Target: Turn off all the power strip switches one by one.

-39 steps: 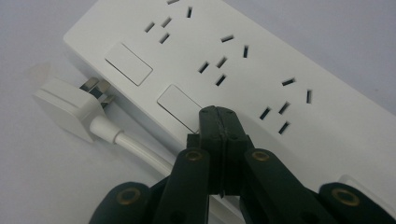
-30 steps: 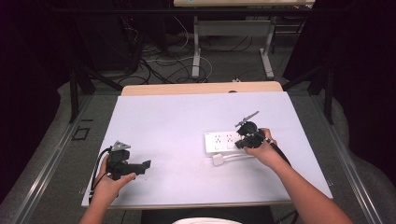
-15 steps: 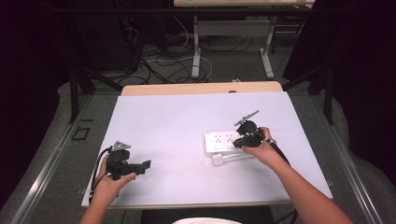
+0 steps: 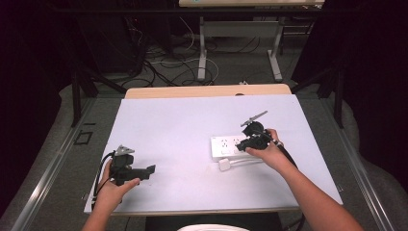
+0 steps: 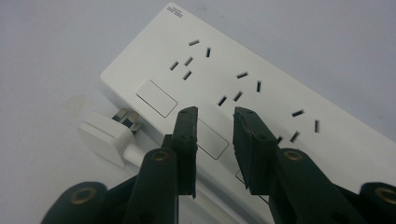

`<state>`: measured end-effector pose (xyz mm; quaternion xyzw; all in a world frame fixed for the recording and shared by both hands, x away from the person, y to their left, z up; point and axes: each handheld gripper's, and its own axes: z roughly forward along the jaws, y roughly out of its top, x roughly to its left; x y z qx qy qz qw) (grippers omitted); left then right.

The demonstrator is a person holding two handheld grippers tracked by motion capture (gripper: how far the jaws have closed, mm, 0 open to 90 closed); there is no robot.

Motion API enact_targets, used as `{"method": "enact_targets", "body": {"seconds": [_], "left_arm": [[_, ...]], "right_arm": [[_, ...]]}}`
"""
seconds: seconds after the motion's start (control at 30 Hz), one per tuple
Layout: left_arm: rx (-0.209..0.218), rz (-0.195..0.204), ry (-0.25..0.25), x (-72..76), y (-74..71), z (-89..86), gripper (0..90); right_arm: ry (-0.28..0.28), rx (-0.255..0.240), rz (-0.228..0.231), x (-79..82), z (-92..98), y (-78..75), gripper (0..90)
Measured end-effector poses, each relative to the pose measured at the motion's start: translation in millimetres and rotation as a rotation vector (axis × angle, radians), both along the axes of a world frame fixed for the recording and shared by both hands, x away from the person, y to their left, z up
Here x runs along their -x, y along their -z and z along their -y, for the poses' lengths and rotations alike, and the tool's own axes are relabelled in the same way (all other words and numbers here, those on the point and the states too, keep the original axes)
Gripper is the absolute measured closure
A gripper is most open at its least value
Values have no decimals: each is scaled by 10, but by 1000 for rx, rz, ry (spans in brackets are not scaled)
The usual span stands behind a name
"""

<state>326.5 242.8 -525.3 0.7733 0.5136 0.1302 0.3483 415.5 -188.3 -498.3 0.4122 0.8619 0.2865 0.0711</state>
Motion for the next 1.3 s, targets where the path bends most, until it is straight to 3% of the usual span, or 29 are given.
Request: {"method": "enact_targets", "body": {"seconds": [0.33,0.4,0.47,0.57,0.63,0.73,0.83,0.9,0.93,1.0,1.17,1.2,1.3], "left_arm": [[-5,2,3,-1,-2,-9,39],[-1,4,0,-1,-1,-6,39],[2,3,-4,1,0,-4,39],[2,3,-6,0,2,-2,39],[-3,2,-1,-1,1,-6,39],[-4,0,-3,1,1,-5,39],[-5,-1,-2,2,1,-5,39],[-2,0,-3,2,1,-5,39],[-3,-1,-1,1,0,-8,39],[-2,-2,-2,0,1,-9,39],[-2,-1,-2,0,1,-7,39],[-4,-1,-1,0,2,-7,39],[-4,-1,-1,0,2,-7,39]], "right_arm": [[-19,-10,4,-8,-96,18,713],[-1,12,-20,-2,-116,14,719],[-27,9,-4,-24,-119,36,727],[-20,29,-10,-24,-139,40,744],[-2,13,-4,-26,-167,63,754],[-25,62,-47,-30,-189,37,771],[-21,28,-19,-28,-221,85,777],[-32,56,-31,-30,-235,80,785],[-33,32,-15,-32,-244,103,789],[-21,52,-32,-31,-257,95,794],[-45,39,-3,-40,-262,129,809],[-48,61,-20,-38,-261,116,812],[-45,65,-23,-33,-273,127,822]]}}
